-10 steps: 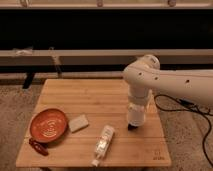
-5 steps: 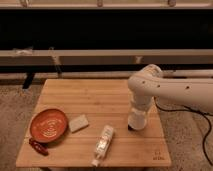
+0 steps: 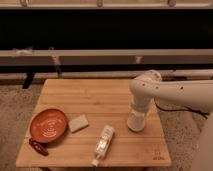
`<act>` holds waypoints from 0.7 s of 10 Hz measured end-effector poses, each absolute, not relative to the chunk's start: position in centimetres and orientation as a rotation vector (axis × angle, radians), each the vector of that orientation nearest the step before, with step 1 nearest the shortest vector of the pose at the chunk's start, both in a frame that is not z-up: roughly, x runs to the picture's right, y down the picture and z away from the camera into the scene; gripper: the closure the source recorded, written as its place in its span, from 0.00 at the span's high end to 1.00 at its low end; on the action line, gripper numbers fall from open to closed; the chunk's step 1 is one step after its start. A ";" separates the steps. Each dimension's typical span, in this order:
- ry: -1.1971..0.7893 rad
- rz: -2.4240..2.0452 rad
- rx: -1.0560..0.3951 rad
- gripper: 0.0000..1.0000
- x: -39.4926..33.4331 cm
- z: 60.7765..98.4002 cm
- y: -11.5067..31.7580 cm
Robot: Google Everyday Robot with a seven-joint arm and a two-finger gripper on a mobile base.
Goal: Place the ceramic cup over the eraser
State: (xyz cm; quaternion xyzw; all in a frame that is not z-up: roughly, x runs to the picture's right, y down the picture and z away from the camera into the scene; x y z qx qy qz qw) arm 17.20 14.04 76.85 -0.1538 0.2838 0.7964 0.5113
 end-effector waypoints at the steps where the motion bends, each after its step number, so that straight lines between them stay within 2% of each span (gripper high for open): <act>1: 0.682 1.913 -0.375 0.80 17.0 77.3 13.9; 3: 0.689 1.893 -0.370 0.80 16.8 77.3 13.3; 7: 0.685 1.820 -0.296 0.80 16.1 74.5 8.9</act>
